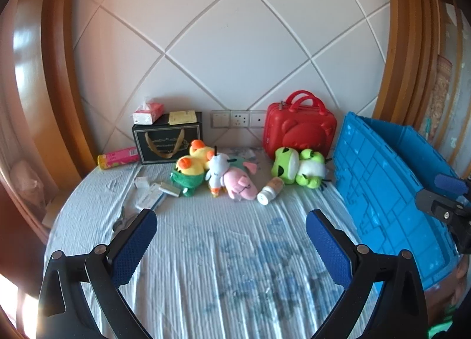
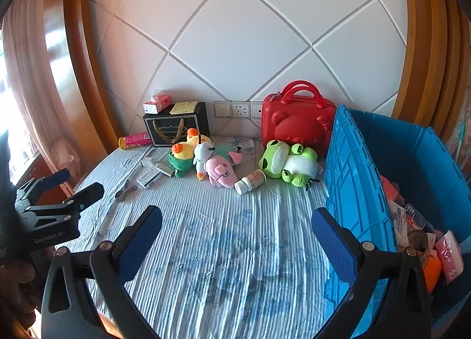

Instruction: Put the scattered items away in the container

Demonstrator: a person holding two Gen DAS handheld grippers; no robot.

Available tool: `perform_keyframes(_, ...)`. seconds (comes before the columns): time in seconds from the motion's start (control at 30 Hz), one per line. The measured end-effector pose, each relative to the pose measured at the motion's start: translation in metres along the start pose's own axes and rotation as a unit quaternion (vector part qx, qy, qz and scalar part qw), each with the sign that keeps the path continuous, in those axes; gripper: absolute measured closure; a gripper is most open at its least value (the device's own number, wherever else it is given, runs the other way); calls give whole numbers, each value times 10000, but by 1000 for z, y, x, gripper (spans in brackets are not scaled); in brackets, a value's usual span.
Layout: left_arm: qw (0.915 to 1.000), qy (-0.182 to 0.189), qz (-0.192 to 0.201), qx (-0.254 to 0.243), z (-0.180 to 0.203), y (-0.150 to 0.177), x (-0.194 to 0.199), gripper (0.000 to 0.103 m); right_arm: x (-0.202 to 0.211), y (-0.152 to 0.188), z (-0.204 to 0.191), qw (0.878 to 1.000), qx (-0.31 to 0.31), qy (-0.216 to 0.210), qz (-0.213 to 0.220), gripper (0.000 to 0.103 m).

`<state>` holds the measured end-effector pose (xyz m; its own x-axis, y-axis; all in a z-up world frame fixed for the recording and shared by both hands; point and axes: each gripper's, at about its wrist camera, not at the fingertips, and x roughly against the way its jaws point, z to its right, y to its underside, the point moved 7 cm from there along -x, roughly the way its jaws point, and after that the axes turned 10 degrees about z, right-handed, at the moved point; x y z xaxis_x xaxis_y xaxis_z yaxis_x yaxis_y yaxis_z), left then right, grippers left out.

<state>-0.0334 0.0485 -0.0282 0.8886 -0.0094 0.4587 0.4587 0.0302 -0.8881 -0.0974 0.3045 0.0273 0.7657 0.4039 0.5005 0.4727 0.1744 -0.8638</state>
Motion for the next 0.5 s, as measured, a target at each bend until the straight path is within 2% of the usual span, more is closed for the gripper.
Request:
perform_keyframes(0.13, 9999, -3, -15, -109, -20, 3, 4, 1, -1, 3, -15, 9999, -90, 78, -18, 0)
perform_keyframes(0.33, 9999, 93, -113, 74, -47, 8, 1, 1, -4, 10, -37, 9997, -158, 164, -54, 0)
perform_keyframes(0.5, 9999, 6, -71, 139, -66, 11, 0, 1, -7, 15, -50, 9996, -164, 202, -100, 0)
